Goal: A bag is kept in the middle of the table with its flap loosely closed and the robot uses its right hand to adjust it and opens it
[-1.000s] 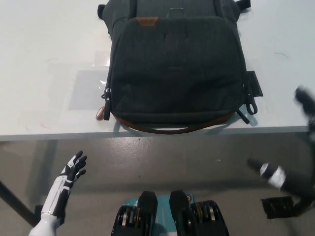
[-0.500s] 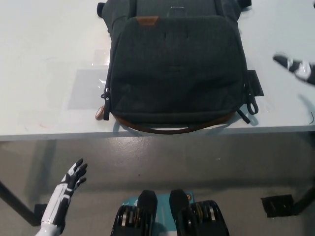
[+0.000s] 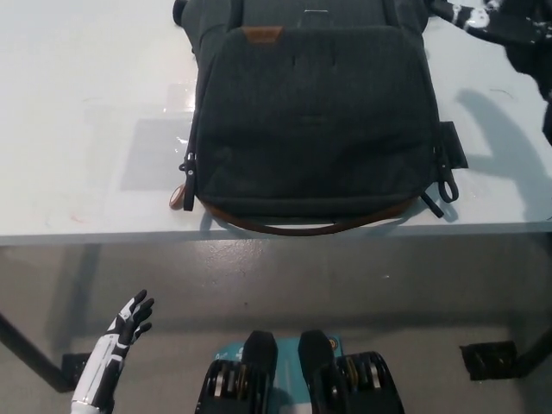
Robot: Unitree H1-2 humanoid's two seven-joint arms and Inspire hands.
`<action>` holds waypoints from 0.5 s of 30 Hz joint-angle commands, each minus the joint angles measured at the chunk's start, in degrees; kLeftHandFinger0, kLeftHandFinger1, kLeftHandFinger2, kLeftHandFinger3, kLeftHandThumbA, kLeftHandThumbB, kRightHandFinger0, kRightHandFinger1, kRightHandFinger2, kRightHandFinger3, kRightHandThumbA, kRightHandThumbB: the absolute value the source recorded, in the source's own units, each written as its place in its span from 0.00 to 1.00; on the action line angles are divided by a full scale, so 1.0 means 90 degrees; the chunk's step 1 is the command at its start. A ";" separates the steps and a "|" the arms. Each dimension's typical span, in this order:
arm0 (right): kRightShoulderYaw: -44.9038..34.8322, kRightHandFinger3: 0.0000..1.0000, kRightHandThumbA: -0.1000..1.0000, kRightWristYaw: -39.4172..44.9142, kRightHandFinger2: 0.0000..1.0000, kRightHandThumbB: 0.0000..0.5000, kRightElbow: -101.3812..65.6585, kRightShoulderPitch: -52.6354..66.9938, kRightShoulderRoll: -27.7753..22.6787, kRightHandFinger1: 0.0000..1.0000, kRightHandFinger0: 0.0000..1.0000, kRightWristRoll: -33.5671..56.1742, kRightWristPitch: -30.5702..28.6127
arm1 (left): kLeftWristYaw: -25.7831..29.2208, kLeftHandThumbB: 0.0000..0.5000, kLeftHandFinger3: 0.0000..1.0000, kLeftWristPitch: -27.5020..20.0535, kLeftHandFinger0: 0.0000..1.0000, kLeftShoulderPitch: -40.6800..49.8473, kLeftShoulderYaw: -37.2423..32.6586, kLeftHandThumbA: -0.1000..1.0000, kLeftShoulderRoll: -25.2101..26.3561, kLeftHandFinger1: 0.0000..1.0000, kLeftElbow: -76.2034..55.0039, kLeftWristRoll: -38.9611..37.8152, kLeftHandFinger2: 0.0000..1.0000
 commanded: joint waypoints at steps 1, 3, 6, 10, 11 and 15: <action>-0.0101 1.00 1.00 0.0939 1.00 0.95 0.0497 -0.0732 0.0043 1.00 1.00 0.0580 0.0283 | -0.0049 1.00 1.00 -0.0277 1.00 -0.0023 0.0030 1.00 0.0056 1.00 -0.0113 -0.0045 1.00; -0.0039 1.00 1.00 0.1089 1.00 0.94 0.0504 -0.0742 0.0067 1.00 1.00 0.0559 0.0254 | -0.0052 1.00 1.00 -0.0310 1.00 -0.0043 0.0038 1.00 0.0053 1.00 -0.0094 -0.0062 1.00; 0.0124 1.00 1.00 0.1144 1.00 0.93 0.0381 -0.0694 0.0152 1.00 1.00 0.0405 0.0307 | -0.0063 1.00 1.00 -0.0263 1.00 -0.0038 0.0051 1.00 0.0077 1.00 -0.0120 -0.0070 1.00; 0.0242 1.00 1.00 0.1295 1.00 0.93 0.0392 -0.0608 0.0193 1.00 1.00 0.0324 0.0312 | -0.0078 1.00 1.00 -0.0229 1.00 -0.0047 0.0041 1.00 0.0078 1.00 -0.0130 -0.0068 1.00; 0.0272 1.00 1.00 0.1353 1.00 0.94 0.0438 -0.0600 0.0190 1.00 1.00 0.0301 0.0287 | -0.0080 1.00 1.00 -0.0236 1.00 -0.0058 0.0039 1.00 0.0081 1.00 -0.0117 -0.0067 1.00; 0.0263 1.00 1.00 0.1428 1.00 0.95 0.0479 -0.0531 0.0260 1.00 1.00 0.0377 0.0493 | -0.0078 1.00 1.00 -0.0238 1.00 -0.0070 0.0036 1.00 0.0074 1.00 -0.0113 -0.0066 1.00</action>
